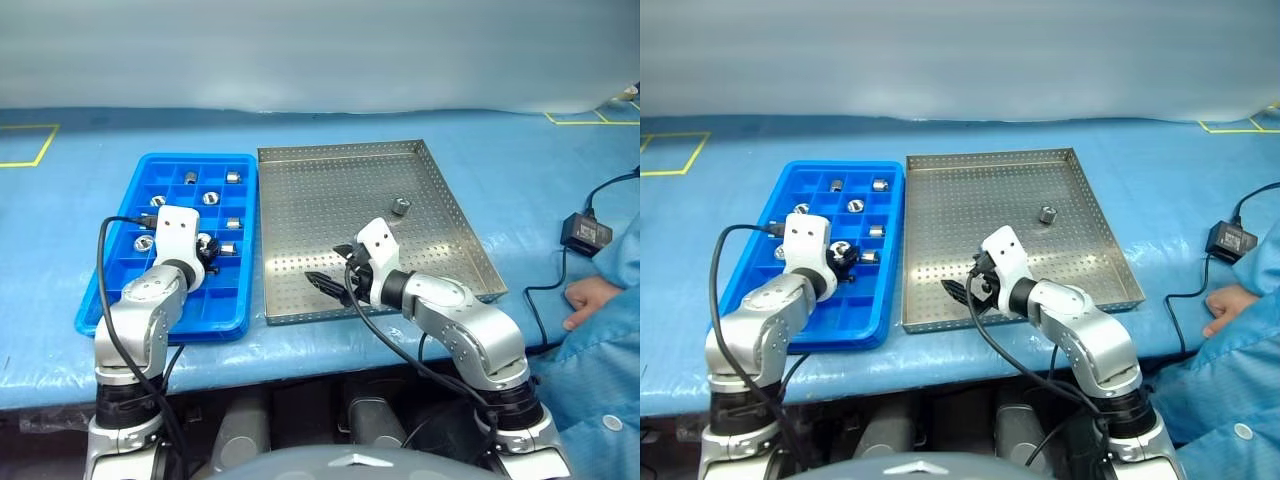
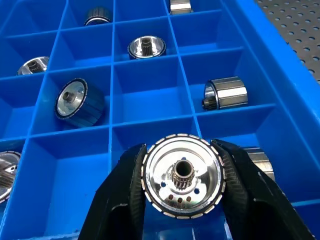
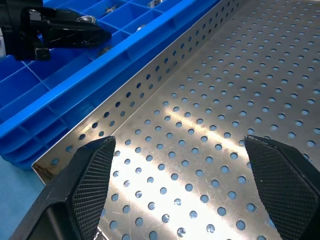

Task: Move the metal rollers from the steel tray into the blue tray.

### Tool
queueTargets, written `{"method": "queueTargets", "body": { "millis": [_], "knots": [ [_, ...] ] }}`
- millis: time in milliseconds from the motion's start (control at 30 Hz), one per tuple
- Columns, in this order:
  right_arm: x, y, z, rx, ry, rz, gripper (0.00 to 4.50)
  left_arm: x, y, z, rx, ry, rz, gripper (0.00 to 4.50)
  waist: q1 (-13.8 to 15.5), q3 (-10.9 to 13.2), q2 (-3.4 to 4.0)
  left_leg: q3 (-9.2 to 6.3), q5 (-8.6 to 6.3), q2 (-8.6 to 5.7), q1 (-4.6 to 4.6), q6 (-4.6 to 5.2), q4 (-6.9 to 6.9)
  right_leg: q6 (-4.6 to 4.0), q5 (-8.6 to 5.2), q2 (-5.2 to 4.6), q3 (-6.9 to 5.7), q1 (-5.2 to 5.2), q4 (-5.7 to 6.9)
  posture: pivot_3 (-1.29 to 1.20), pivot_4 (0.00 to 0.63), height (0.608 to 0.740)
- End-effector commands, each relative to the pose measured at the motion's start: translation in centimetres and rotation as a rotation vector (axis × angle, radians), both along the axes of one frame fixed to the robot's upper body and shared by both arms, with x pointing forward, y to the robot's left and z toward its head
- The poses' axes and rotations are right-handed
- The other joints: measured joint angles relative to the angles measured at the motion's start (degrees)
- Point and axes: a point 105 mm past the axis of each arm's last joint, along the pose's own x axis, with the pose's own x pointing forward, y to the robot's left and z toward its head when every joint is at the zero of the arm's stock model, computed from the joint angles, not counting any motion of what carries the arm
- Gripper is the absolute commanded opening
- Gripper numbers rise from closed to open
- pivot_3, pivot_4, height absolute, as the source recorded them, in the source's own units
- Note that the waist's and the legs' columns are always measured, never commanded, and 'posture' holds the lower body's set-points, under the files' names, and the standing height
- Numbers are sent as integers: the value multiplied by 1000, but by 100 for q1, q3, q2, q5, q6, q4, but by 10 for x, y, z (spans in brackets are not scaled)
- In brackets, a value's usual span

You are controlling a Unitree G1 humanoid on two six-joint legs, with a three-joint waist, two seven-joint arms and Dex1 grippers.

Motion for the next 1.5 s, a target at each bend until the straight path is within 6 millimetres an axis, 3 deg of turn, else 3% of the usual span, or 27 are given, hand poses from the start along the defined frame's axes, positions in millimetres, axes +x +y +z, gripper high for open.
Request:
{"method": "queueTargets", "body": {
  "millis": [33, 133, 367, 433, 567, 767, 833, 967, 1067, 1200, 1500],
  "knots": [
    [1, -2, 14, 15, -62, -10, 4339, 6, 1, 14, 9, -78, 26, 1725, -15, 0, 0, 0, 0, 0, 0, 0, -1, 0, 0, 0, 0, -1, 0, -34, 150, 740],
    [3, -4, 16, 15, -71, -30, 4339, 6, -6, 19, -28, -108, -14, 1725, -29, 0, 0, 5, 0, -1, -1, 0, 0, 0, 0, -1, 0, 0, -1, -37, 150, 740],
    [11, -12, 19, 6, -87, -108, 4339, 11, -11, 26, -35, -154, -18, 4052, -52, -1, -2, 13, 0, -1, 0, 0, 3, 0, 0, -1, 1, 1, 1, -55, 150, 740],
    [18, -18, 18, -2, -87, -168, 4339, 13, -22, 36, -71, -213, -73, 4052, -58, -1, -2, 14, 0, -1, 0, 0, 3, 0, 0, -1, 2, 1, 1, -57, 150, 740],
    [42, -32, 15, -37, -96, -343, 4339, 5, -64, 60, -155, -343, -348, 4052, -79, -2, -3, 19, 0, 0, 0, 0, 4, 0, 2, -2, 4, 0, 2, -59, 150, 740],
    [79, -32, 27, -12, -134, -470, 4339, -11, -106, 45, -131, -275, -640, 4052, -183, -2, 0, 29, 0, 2, 4, 0, 0, -1, 3, 0, 10, -4, 3, -70, 150, 740],
    [95, -38, 28, -3, -133, -530, 4339, -11, -112, 41, -133, -259, -651, 4052, -211, -2, 0, 29, 0, 3, 2, 0, 1, -1, 4, 3, 10, -5, 3, -74, 150, 740],
    [134, -68, 27, -7, -129, -754, 4339, -15, -125, 33, -127, -236, -701, 4052, -249, -2, 0, 28, 1, -1, 1, 2, 4, 9, 10, 2, 14, -2, 2, -56, 150, 740],
    [152, -82, 24, -29, -127, -854, 4339, -17, -130, 32, -142, -237, -702, 4052, -256, -2, 0, 33, 1, -6, -2, 7, 2, 19, 17, 0, 22, -3, -3, -43, 150, 740],
    [166, -99, 11, -61, -76, -971, 4339, -18, -131, 28, -150, -229, -678, 4052, -285, -1, 2, 37, -2, -5, 0, 12, -6, 29, 46, 3, 29, -5, -6, -26, 150, 740],
    [173, -94, -11, -29, 51, -1017, 4339, -20, -127, 26, -147, -224, -661, 4052, -287, 1, 5, 36, -2, -4, 1, 12, -17, 29, 45, 6, 31, -9, -7, -18, 150, 740]
  ]
}}
